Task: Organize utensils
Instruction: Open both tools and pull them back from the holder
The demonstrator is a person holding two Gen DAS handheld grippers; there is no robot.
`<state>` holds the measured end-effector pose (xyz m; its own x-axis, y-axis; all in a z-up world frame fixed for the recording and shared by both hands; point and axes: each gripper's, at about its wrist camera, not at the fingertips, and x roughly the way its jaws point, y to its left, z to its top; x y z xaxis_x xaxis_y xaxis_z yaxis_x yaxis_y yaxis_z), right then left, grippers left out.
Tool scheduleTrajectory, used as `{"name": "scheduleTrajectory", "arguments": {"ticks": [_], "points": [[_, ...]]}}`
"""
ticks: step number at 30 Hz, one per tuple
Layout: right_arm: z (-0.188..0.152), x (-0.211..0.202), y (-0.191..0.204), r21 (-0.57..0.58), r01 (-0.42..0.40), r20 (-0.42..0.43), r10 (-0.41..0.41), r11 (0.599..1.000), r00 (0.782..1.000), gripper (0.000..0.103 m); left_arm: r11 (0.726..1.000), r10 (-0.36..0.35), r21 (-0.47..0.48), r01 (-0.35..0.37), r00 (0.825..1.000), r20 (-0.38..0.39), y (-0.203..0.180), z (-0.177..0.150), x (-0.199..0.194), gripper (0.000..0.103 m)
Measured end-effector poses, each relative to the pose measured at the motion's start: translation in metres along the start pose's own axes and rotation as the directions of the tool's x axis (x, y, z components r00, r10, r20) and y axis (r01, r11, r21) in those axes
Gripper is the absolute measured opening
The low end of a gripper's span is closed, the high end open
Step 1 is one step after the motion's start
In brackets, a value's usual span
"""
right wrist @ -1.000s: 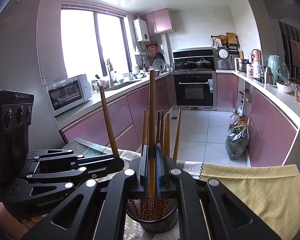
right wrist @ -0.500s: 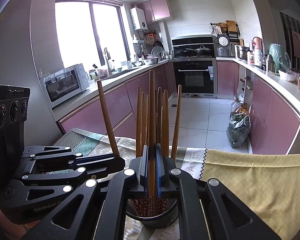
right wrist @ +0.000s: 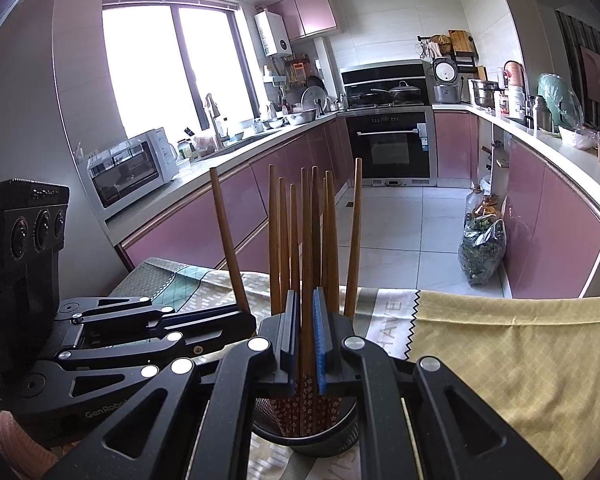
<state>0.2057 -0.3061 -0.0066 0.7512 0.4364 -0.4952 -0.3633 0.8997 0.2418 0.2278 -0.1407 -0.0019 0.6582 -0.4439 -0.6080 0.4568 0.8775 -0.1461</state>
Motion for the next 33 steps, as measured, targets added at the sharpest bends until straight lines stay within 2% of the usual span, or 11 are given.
{"name": "scheduleTrajectory", "arguments": {"ticks": [1,3,9,13,14,16,17,19,24,26,33], "points": [[0.000,0.000,0.001,0.000,-0.001,0.000,0.001,1.000,1.000,0.008,1.000,0.001,-0.001,-0.001,1.000,0.002,0.000,-0.001,0.000,0.008],[-0.001,-0.001,0.001,-0.001,-0.001,0.001,0.001,1.000,1.000,0.008,1.000,0.001,-0.005,-0.001,1.000,0.004,0.001,-0.005,-0.001,0.017],[-0.003,-0.003,0.004,0.000,0.000,0.001,0.000,1.000,1.000,0.018,1.000,0.027,-0.015,-0.027,0.999,0.027,0.001,-0.012,-0.008,0.039],[-0.008,-0.009,0.005,0.009,0.001,0.011,-0.001,1.000,1.000,0.029,0.999,0.045,-0.024,-0.044,0.998,0.046,0.005,-0.018,-0.017,0.048],[-0.009,-0.011,0.005,0.012,0.000,0.016,-0.001,1.000,1.000,0.029,0.999,0.046,-0.028,-0.045,0.998,0.051,0.005,-0.020,-0.020,0.053],[-0.010,-0.015,0.006,0.022,0.000,0.027,-0.001,1.000,1.000,0.029,0.998,0.051,-0.031,-0.050,0.997,0.061,0.005,-0.026,-0.025,0.055],[-0.012,-0.018,0.007,0.021,-0.002,0.032,0.001,1.000,0.999,0.030,0.998,0.059,-0.029,-0.057,0.996,0.067,0.006,-0.029,-0.029,0.061],[-0.015,-0.023,0.009,0.017,0.004,0.045,-0.005,1.000,0.999,0.047,0.996,0.080,-0.032,-0.078,0.993,0.084,0.007,-0.034,-0.036,0.070],[-0.025,-0.038,0.013,0.018,0.005,0.077,-0.006,1.000,0.997,0.069,0.989,0.146,-0.038,-0.142,0.978,0.146,0.013,-0.048,-0.063,0.092],[-0.028,-0.043,0.012,0.037,-0.002,0.089,-0.002,0.999,0.996,0.070,0.985,0.170,-0.052,-0.164,0.971,0.169,0.017,-0.053,-0.074,0.097],[-0.047,-0.057,0.023,0.034,0.029,0.111,-0.033,0.999,0.993,0.082,0.970,0.241,-0.080,-0.229,0.944,0.223,0.025,-0.074,-0.106,0.097]]}}
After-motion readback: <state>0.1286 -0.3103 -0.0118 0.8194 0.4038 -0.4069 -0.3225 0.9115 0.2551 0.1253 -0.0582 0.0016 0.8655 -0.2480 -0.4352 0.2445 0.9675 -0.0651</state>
